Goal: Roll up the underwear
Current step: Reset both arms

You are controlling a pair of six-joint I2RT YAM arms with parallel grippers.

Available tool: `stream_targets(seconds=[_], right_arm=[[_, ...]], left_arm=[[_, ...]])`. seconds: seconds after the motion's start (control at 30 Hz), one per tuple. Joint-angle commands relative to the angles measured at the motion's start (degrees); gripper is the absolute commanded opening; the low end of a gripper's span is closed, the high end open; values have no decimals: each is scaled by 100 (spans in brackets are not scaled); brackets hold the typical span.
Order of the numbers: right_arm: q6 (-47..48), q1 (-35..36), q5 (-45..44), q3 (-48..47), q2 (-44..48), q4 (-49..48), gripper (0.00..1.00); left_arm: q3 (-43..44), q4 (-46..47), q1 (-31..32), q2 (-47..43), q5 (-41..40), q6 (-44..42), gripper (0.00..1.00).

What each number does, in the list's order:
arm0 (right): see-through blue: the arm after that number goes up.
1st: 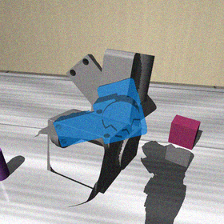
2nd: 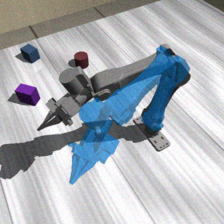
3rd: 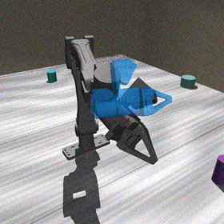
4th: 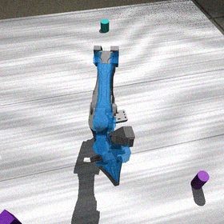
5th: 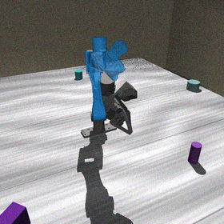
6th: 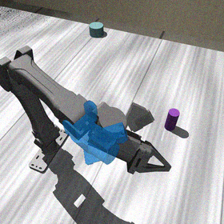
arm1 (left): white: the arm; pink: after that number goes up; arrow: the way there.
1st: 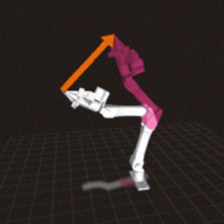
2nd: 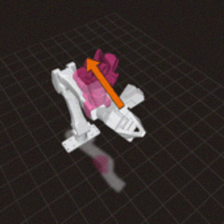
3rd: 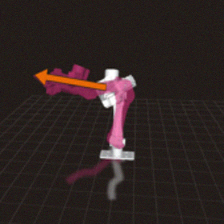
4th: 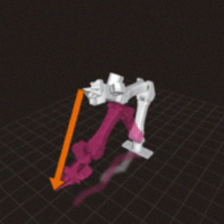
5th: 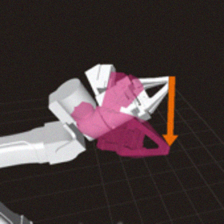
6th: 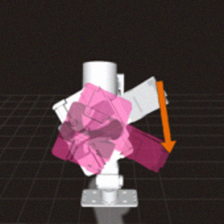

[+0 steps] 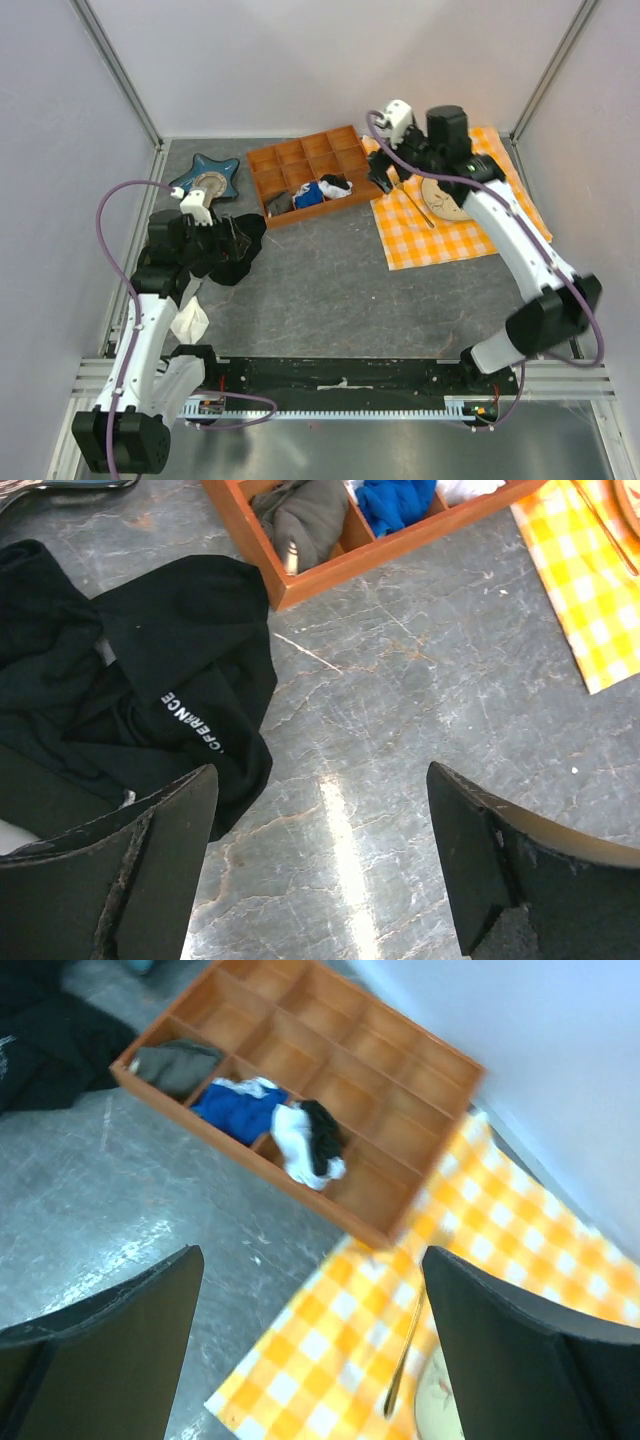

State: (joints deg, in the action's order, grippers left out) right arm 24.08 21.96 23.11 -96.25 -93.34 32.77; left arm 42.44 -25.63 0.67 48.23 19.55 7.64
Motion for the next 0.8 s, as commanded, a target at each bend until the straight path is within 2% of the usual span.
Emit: stream_targets(seconds=[0.0, 0.1, 0.13, 0.3, 0.47, 0.77], right_arm=[[-1629, -350, -1069, 1849, 1316, -1930, 98], [-2080, -376, -1659, 2678, 2300, -2266, 98], [-2587, -367, -1852, 2812, 2433, -2275, 98], [-2900, -367, -2626, 3611, 3127, -2293, 98], [-2935, -385, -2733, 3885, 3322, -2407, 98], [-3154, -499, -2382, 4482, 3515, -2864, 98]], left_arm=[[81, 190, -32, -173, 418, 203, 91], [-7, 190, -32, -445, 172, 168, 92], [-51, 198, -32, -498, 102, 168, 92], [-218, 313, -32, -788, 101, 115, 92], [-306, 374, -23, -999, 128, 97, 92], [-403, 418, 21, -1149, 84, 89, 93]])
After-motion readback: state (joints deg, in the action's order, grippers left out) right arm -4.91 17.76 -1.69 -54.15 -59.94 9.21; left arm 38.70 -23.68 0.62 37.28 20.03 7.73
